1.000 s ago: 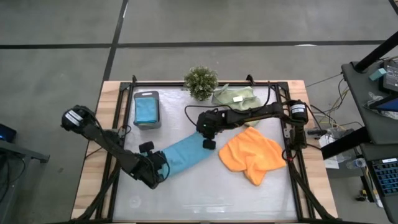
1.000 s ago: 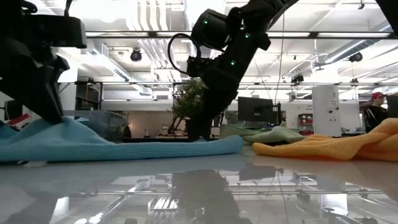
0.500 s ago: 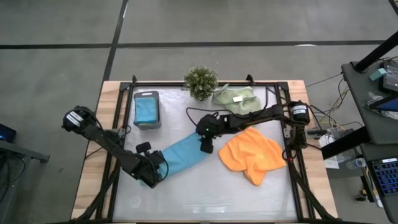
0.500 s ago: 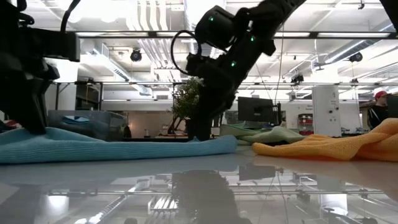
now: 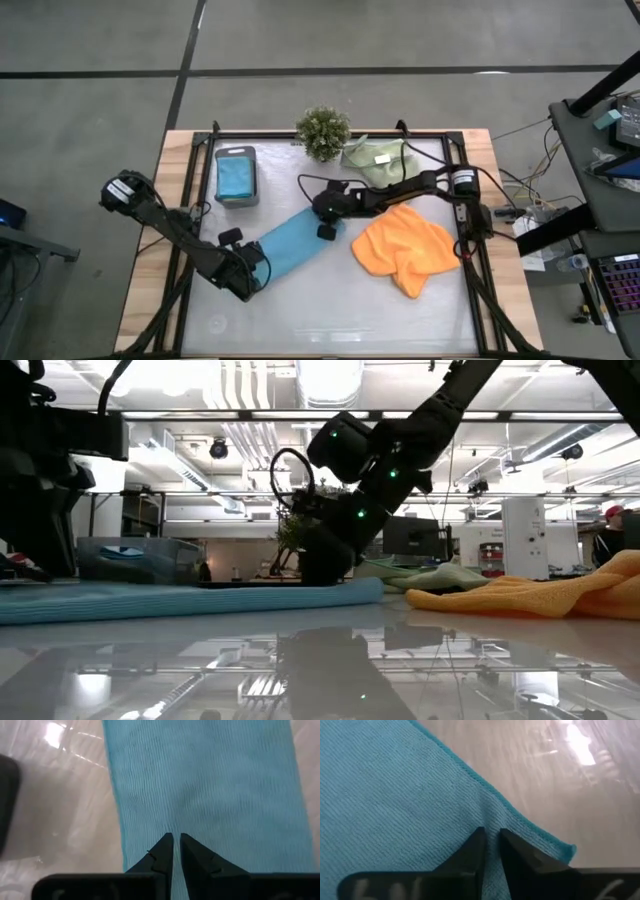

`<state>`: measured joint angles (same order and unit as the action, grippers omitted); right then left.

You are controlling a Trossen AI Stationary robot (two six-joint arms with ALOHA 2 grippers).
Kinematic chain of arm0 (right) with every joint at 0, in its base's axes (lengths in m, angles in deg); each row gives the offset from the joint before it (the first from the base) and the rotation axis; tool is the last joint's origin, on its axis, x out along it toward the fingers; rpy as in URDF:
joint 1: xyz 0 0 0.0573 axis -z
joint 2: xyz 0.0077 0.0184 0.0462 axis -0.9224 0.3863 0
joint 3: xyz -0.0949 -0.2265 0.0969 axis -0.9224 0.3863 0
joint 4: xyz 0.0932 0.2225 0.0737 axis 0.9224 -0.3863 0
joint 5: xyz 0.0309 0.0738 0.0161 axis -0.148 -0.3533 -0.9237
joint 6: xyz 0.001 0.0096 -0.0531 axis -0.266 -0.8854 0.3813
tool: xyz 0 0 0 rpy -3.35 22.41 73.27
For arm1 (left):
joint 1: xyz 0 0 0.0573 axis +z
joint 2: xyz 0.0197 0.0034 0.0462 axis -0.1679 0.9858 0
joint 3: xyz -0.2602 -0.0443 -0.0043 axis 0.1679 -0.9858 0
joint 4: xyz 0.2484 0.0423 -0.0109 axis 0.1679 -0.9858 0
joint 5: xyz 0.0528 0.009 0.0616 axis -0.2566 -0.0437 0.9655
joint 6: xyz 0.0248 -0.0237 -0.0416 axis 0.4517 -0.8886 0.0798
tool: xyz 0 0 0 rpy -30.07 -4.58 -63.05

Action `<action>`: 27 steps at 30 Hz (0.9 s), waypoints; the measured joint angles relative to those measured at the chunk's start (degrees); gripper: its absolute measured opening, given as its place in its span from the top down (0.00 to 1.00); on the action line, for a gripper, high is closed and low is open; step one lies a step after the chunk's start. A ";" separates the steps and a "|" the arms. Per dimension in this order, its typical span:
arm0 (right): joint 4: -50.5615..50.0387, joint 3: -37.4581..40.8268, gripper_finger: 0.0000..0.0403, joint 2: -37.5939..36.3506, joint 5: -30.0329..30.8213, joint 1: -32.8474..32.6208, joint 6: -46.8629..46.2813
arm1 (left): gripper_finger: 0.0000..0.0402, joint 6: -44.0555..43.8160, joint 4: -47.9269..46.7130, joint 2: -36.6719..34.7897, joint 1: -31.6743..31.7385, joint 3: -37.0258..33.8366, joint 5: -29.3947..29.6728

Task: Fold microfiber towels
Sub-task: Fold the blue microfiber cloth

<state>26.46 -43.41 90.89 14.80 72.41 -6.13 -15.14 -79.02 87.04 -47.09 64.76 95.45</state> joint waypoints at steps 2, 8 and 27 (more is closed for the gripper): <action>-1.25 0.06 0.90 -0.77 0.06 0.25 0.42 | 0.95 0.18 -0.05 0.00 0.06 -0.28 0.20; -3.62 0.30 0.91 -3.78 -0.67 0.28 0.58 | 0.95 -0.48 -1.07 -0.01 0.70 -1.26 1.49; -21.47 1.55 0.59 -12.22 -27.27 10.61 -10.30 | 0.95 -0.21 -0.03 -0.02 0.58 -2.62 1.05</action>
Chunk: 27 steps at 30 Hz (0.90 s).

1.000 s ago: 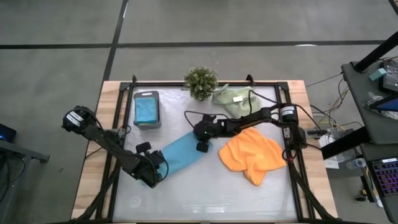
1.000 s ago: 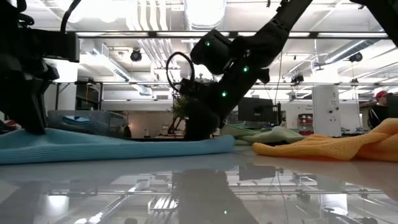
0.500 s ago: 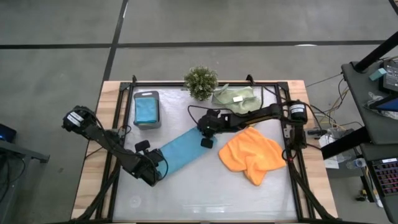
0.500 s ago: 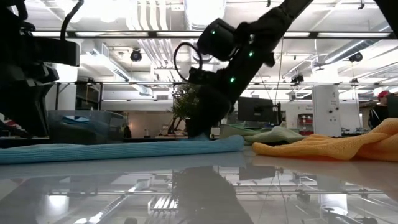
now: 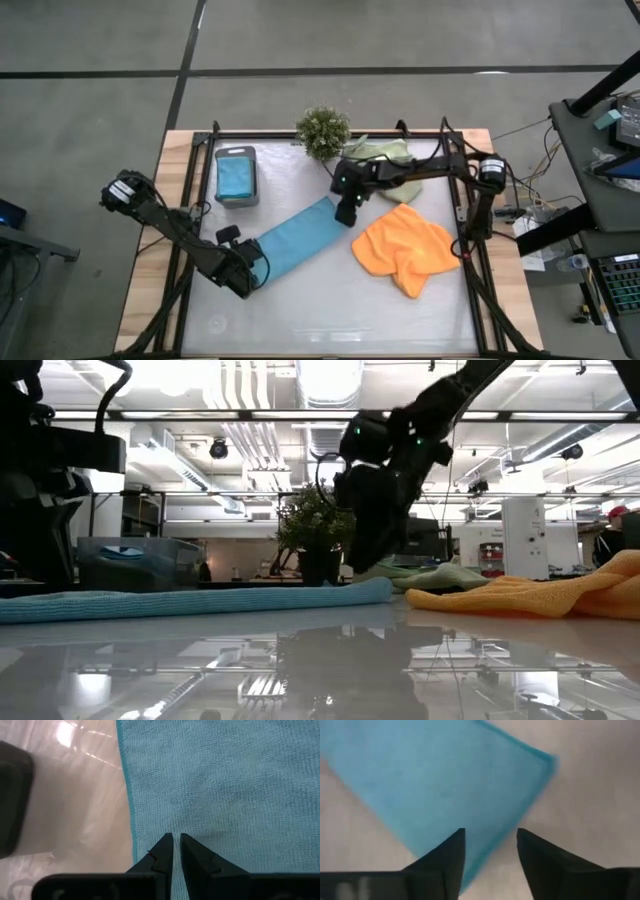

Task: Fold microfiber towels
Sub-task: Fold the blue microfiber cloth

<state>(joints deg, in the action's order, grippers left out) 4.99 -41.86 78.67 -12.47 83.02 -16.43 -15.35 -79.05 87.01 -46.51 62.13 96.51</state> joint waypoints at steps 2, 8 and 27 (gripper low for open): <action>-0.35 0.64 0.53 0.16 -0.32 1.82 -1.17 | 0.95 0.00 1.32 0.00 0.00 -0.31 0.11; 1.53 1.92 0.40 0.49 -0.50 3.27 -2.19 | 0.95 0.15 2.18 0.79 0.00 -0.38 1.76; 11.74 3.11 0.32 5.13 -3.71 -1.94 -7.70 | 0.95 0.33 2.19 1.53 0.02 -0.39 2.57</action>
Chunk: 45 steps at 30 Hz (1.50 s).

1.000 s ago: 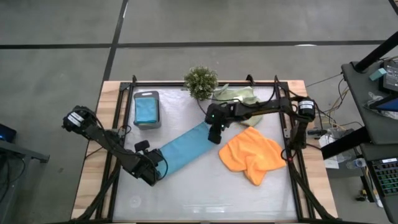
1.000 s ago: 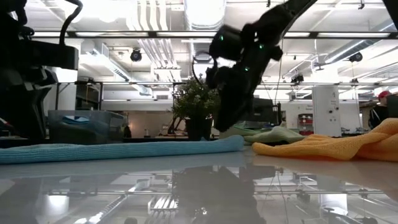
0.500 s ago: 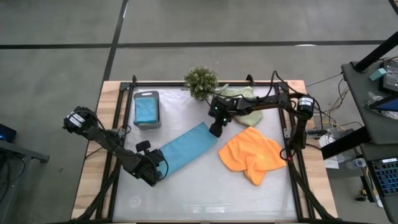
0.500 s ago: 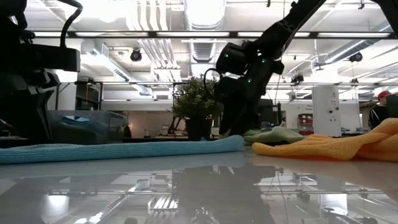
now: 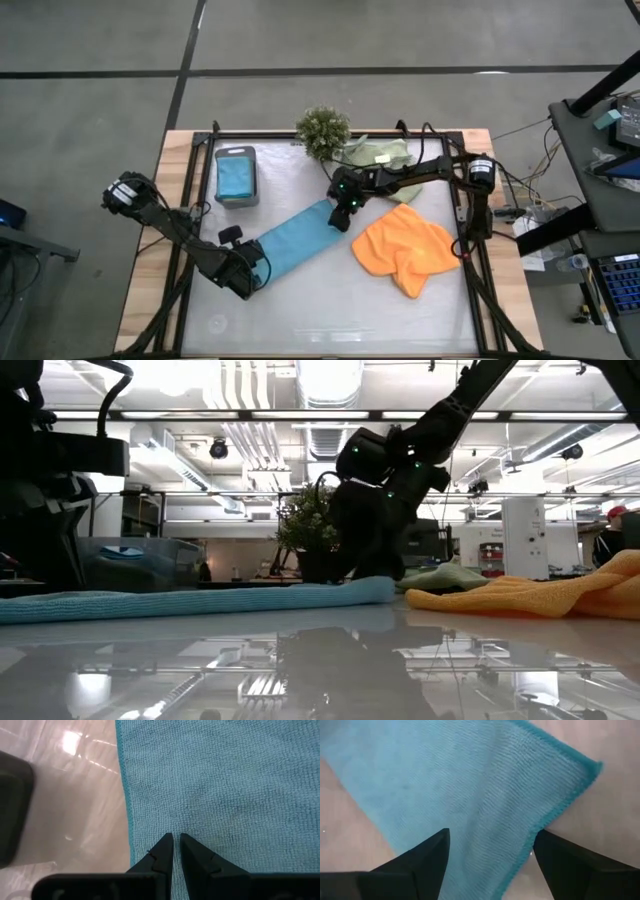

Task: Fold microfiber towels
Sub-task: Fold the blue microfiber cloth

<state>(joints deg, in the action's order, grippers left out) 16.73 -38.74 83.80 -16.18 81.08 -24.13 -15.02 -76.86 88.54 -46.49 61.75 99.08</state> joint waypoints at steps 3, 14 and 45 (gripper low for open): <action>0.33 -0.87 0.33 0.16 -0.01 -1.07 -0.04 | 0.95 -0.03 0.04 0.00 0.00 0.00 0.00; 0.98 -1.94 0.63 0.22 0.71 -1.43 -1.22 | 0.95 -0.11 0.06 0.00 -0.02 0.00 -0.02; -8.75 -0.15 0.18 -2.90 0.14 1.96 3.81 | 0.95 -0.07 0.08 0.00 -0.01 0.00 0.59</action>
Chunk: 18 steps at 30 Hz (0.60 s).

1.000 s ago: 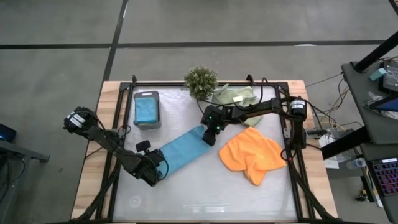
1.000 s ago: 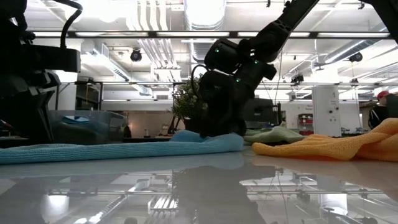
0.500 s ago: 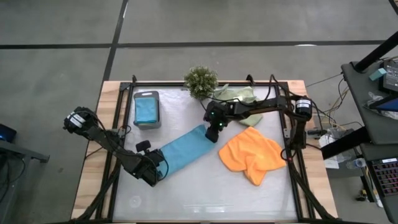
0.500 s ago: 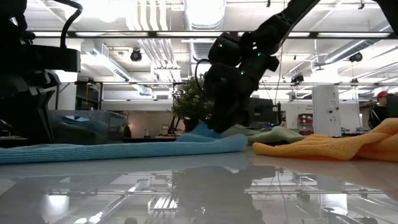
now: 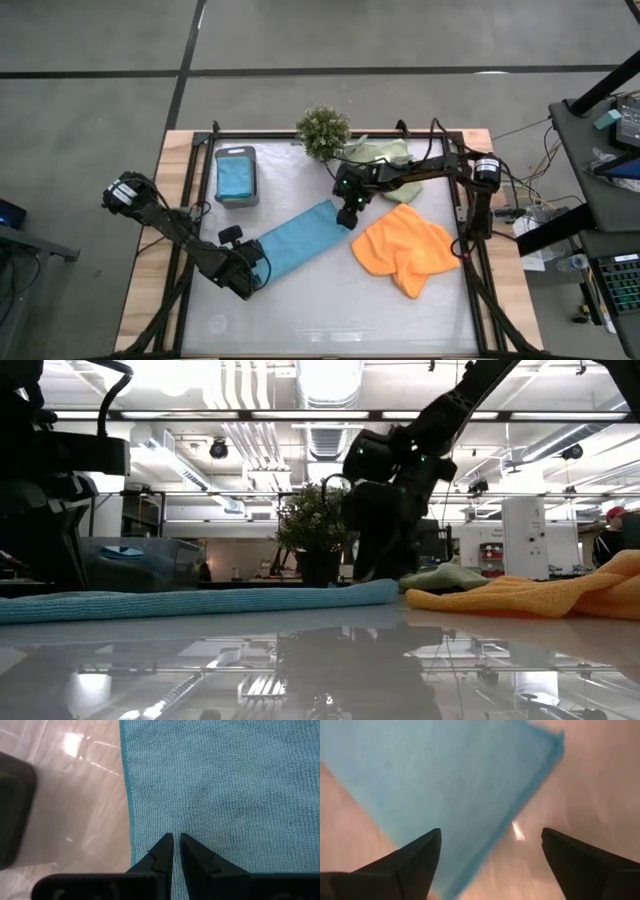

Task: Fold microfiber towels
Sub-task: Fold the blue microfiber cloth

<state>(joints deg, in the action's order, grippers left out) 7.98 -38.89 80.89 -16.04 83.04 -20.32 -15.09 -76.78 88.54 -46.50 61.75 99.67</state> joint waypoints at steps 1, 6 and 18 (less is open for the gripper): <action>1.74 0.31 0.16 0.21 0.09 -0.01 -0.74 | 0.95 0.00 0.04 0.00 0.00 0.00 0.07; 8.88 1.14 0.13 2.35 -5.51 -0.15 -2.66 | 0.95 -0.11 0.37 0.00 0.01 0.00 0.82; 15.27 1.40 0.26 3.96 -10.29 -1.61 -5.14 | 0.95 -0.11 0.54 0.00 0.01 0.00 0.89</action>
<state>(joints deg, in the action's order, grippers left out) 23.25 -37.49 84.85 -26.33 81.43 -25.46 -15.20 -76.24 88.55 -46.48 61.75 100.57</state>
